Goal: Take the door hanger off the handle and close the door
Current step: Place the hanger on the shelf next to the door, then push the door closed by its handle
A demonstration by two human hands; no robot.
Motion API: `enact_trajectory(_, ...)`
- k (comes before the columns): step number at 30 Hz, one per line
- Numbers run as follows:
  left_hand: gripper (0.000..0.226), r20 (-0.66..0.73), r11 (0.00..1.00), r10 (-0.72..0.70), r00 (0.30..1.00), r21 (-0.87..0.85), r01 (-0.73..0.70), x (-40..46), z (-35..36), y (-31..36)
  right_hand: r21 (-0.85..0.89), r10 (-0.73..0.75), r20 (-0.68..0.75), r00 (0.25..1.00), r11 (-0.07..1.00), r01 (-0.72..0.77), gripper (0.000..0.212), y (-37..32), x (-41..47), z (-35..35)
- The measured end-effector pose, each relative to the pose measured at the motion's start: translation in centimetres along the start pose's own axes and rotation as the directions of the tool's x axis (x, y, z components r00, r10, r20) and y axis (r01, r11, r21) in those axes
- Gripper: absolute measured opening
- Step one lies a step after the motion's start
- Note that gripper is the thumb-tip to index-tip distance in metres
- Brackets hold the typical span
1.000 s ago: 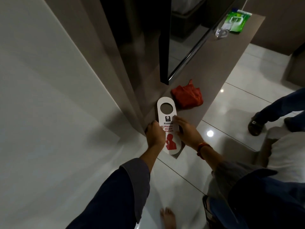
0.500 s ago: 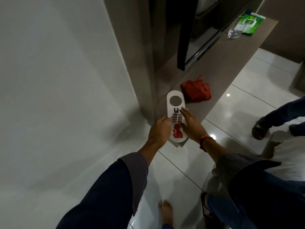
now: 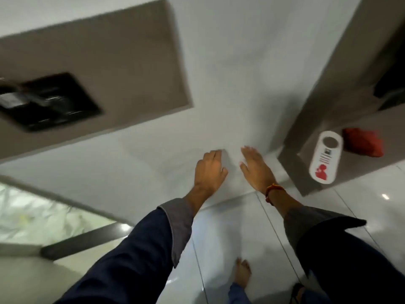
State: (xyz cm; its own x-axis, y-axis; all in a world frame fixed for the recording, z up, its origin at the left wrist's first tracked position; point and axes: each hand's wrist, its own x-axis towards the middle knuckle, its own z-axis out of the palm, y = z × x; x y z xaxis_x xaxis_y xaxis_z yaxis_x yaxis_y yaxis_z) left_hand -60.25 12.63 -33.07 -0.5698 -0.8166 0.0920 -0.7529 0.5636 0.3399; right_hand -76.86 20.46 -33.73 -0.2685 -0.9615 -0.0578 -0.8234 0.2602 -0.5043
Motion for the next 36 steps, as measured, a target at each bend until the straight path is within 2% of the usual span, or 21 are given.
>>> enact_trajectory(2,0.061,-0.068,0.995,-0.104,0.992,0.003,0.104,-4.4,-4.0,-4.7,-0.022,-0.154,0.040,0.987,0.988,0.155,0.056,-6.5,0.0,2.0)
enact_trajectory(4,0.060,-0.143,0.979,-0.194,0.970,0.030,0.200,-9.2,-7.5,-9.2,-0.054,-0.315,0.078,0.946,0.946,0.319,0.055,-13.1,-0.2,4.3)
enact_trajectory(6,0.060,-0.217,0.953,-0.280,0.935,0.055,0.299,-13.8,-10.3,-13.2,-0.059,-0.416,0.129,0.900,0.903,0.425,0.057,-19.3,-0.9,6.4)
enact_trajectory(10,0.056,-0.384,0.868,-0.429,0.818,0.075,0.490,-24.8,-16.8,-19.3,-0.030,-0.625,0.230,0.746,0.762,0.647,0.059,-32.2,-4.4,10.4)
enact_trajectory(14,0.049,-0.529,0.751,-0.536,0.659,0.058,0.658,-35.7,-22.7,-23.6,0.057,-0.801,0.269,0.535,0.568,0.821,0.058,-44.1,-9.4,13.5)
enact_trajectory(15,0.045,-0.585,0.696,-0.569,0.578,0.033,0.718,-40.1,-24.5,-24.8,0.082,-0.847,0.284,0.450,0.489,0.869,0.059,-48.2,-11.9,14.9)
enact_trajectory(17,0.031,-0.632,0.682,-0.571,0.524,-0.009,0.732,-43.7,-26.3,-25.4,0.096,-0.872,0.274,0.406,0.445,0.891,0.060,-52.0,-13.7,15.5)
enact_trajectory(18,0.021,-0.651,0.664,-0.586,0.484,-0.044,0.746,-46.6,-27.3,-25.7,0.133,-0.898,0.270,0.346,0.391,0.911,0.061,-54.4,-15.4,16.2)
enact_trajectory(20,0.011,-0.697,0.638,-0.589,0.409,-0.090,0.764,-51.5,-28.8,-25.9,0.170,-0.944,0.232,0.234,0.276,0.946,0.063,-58.6,-18.8,17.1)
enact_trajectory(22,0.017,-0.735,0.624,-0.557,0.387,-0.063,0.779,-55.7,-29.9,-26.2,0.208,-0.983,0.135,0.122,0.148,0.967,0.067,-62.5,-21.8,17.8)
enact_trajectory(24,0.017,-0.764,0.618,-0.543,0.349,-0.082,0.782,-58.5,-30.4,-27.0,0.258,-0.996,-0.009,0.087,0.081,0.963,0.073,-65.1,-24.0,17.9)
enact_trajectory(26,0.017,-0.777,0.559,-0.563,0.281,-0.108,0.822,-60.9,-30.9,-28.3,0.290,-0.987,-0.148,0.064,0.019,0.957,0.081,-67.1,-25.9,18.1)
enact_trajectory(27,0.024,-0.758,0.525,-0.590,0.277,-0.100,0.845,-61.8,-31.2,-29.1,0.286,-0.978,-0.204,0.049,-0.012,0.958,0.087,-67.9,-26.5,18.0)
enact_trajectory(28,0.034,-0.722,0.506,-0.619,0.310,-0.065,0.860,-62.4,-31.3,-30.1,0.265,-0.968,-0.249,0.030,-0.039,0.963,0.093,-68.7,-27.1,17.8)
enact_trajectory(30,0.051,-0.621,0.538,-0.657,0.428,0.012,0.843,-62.9,-31.5,-31.7,0.165,-0.946,-0.323,-0.013,-0.070,0.984,0.105,-69.9,-27.4,17.5)
enact_trajectory(32,0.062,-0.572,0.586,-0.639,0.514,0.069,0.807,-62.5,-31.8,-32.7,-0.004,-0.928,-0.366,-0.071,-0.075,0.997,0.111,-70.7,-26.9,17.1)
enact_trajectory(36,0.077,-0.541,0.581,-0.610,0.579,0.190,0.791,-61.9,-32.3,-33.8,-0.188,-0.911,-0.387,-0.145,-0.076,0.979,0.114,-71.5,-26.0,16.5)
